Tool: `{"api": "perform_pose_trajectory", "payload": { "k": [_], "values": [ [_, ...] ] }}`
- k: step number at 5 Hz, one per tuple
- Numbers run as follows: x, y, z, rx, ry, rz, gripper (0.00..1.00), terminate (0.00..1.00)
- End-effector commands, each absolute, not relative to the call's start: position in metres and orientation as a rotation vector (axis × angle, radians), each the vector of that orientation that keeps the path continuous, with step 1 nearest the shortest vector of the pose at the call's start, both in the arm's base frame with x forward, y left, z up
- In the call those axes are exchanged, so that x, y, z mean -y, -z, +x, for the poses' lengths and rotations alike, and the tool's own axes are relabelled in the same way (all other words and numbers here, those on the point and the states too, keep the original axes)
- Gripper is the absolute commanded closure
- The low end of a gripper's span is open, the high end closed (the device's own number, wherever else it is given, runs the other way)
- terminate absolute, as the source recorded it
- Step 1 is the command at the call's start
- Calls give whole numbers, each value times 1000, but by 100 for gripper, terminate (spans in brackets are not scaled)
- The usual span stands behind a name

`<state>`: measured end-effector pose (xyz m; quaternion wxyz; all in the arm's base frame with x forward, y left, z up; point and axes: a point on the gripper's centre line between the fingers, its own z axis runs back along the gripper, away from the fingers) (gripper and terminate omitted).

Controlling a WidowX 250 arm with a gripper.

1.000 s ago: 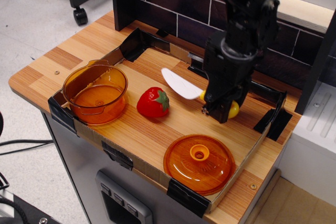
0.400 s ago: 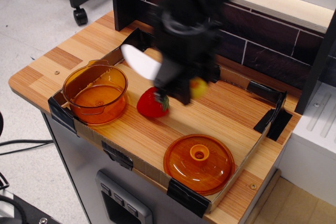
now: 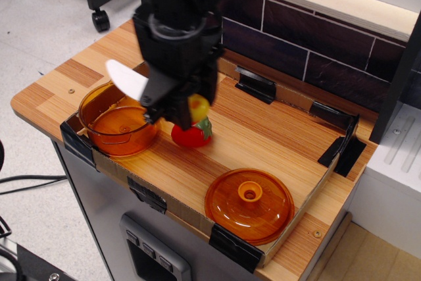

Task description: Put knife in pot

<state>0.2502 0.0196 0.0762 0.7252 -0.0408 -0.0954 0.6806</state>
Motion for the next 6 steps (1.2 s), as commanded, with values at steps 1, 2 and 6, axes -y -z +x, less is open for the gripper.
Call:
{"api": "perform_pose_trajectory", "payload": {
  "k": [1,2,6],
  "values": [
    [-64,-72,248,247,-1531,-74,100,0],
    [-74,-63,250,245,-1552,-53,100,0],
    [-79,-61,252,266,-1591,-39,0,0]
  ]
}}
